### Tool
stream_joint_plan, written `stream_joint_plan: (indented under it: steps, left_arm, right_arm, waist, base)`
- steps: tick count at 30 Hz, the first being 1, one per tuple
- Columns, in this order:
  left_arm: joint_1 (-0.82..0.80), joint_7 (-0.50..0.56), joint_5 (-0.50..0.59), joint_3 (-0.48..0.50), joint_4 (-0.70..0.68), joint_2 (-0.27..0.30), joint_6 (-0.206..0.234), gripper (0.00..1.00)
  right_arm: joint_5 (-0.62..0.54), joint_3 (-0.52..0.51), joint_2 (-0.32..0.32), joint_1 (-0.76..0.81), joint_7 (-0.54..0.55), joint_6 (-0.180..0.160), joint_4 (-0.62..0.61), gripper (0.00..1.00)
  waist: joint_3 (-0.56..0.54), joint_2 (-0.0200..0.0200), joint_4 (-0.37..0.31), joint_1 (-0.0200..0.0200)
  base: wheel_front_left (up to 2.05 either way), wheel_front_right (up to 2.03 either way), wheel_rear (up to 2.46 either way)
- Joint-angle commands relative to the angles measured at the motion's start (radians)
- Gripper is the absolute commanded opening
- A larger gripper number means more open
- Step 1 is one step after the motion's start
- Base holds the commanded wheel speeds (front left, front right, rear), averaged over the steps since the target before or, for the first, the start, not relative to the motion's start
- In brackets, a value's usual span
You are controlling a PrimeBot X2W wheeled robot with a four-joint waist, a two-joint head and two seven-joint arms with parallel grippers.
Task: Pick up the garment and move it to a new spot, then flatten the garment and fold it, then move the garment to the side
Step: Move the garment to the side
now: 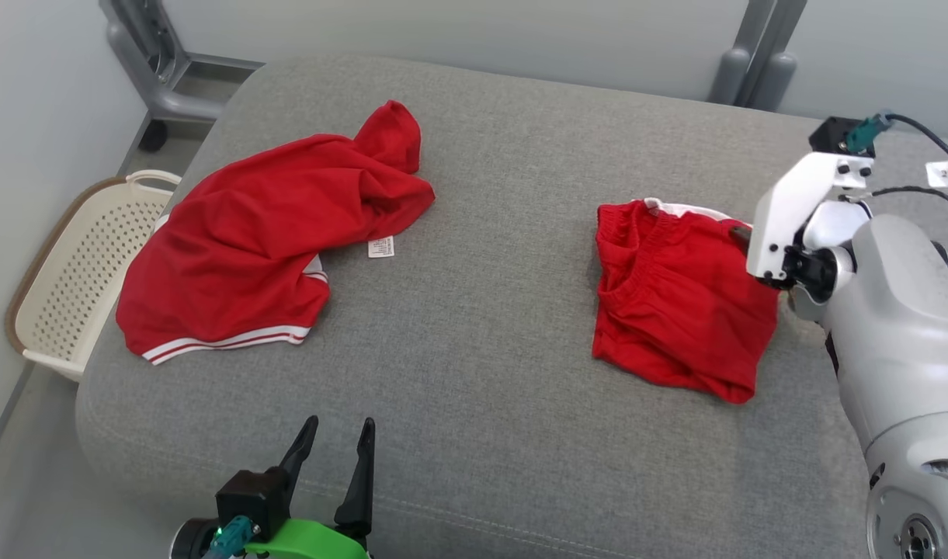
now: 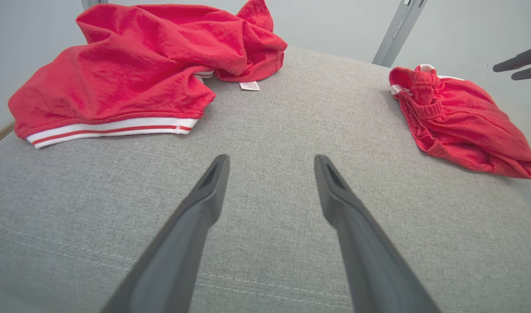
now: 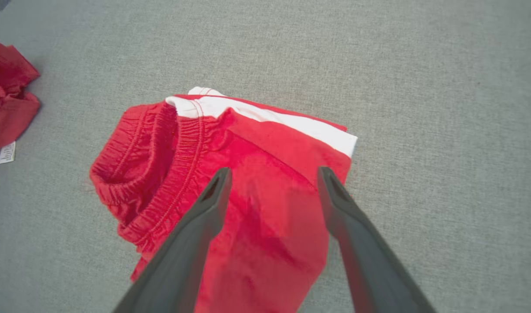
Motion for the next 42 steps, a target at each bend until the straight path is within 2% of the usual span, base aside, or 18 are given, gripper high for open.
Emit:
stream_joint_plan:
  steps: [1, 11, 21, 28, 33, 36, 37, 42]
  left_arm:
    - [0.010, 0.001, -0.008, 0.003, -0.006, 0.008, 0.007, 1.00]
    - [0.018, 0.005, -0.014, -0.001, -0.021, 0.015, 0.016, 1.00]
    - [-0.021, 0.004, -0.015, -0.011, -0.022, 0.010, 0.008, 1.00]
    - [-0.038, 0.000, -0.015, -0.014, -0.016, 0.012, 0.008, 1.00]
    - [-0.045, -0.006, -0.017, -0.017, -0.012, 0.010, 0.005, 1.00]
    - [-0.049, -0.009, -0.019, -0.018, -0.008, 0.010, 0.003, 1.00]
    - [-0.050, -0.010, -0.020, -0.018, -0.007, 0.009, 0.003, 1.00]
    - [-0.056, -0.015, -0.021, -0.013, -0.001, 0.007, 0.009, 1.00]
  right_arm:
    - [-0.004, -0.013, -0.007, 0.030, 0.008, -0.001, -0.013, 1.00]
    - [-0.005, -0.124, 0.033, 0.175, 0.089, -0.001, -0.133, 1.00]
    - [-0.028, -0.215, 0.063, 0.234, 0.148, -0.001, -0.235, 1.00]
    - [0.037, -0.236, 0.064, 0.213, 0.127, -0.001, -0.193, 1.00]
    - [0.026, -0.244, 0.067, 0.205, 0.106, -0.001, -0.140, 1.00]
    - [0.004, -0.258, 0.067, 0.195, 0.088, -0.001, -0.115, 0.15]
    - [-0.008, -0.259, 0.067, 0.192, 0.083, -0.001, -0.110, 0.00]
    - [-0.043, -0.243, 0.065, 0.175, 0.070, -0.001, -0.095, 0.00]
  waist:
    - [-0.023, 0.0000, -0.026, 0.0000]
    - [-0.027, 0.0000, -0.053, 0.0000]
    - [0.024, 0.0000, -0.027, 0.0000]
    - [0.055, 0.0000, 0.000, 0.0000]
    - [0.067, 0.0000, 0.014, 0.0000]
    - [0.072, 0.0000, 0.019, 0.0000]
    - [0.073, 0.0000, 0.020, 0.0000]
    - [0.075, 0.0000, 0.013, 0.0000]
  base:
    - [0.00, 0.00, 0.00]
    - [0.00, 0.00, 0.00]
    - [0.00, 0.00, 0.00]
    - [0.00, 0.00, 0.00]
    - [0.00, 0.00, 0.00]
    - [0.00, 0.00, 0.00]
    - [0.00, 0.00, 0.00]
    - [0.00, 0.00, 0.00]
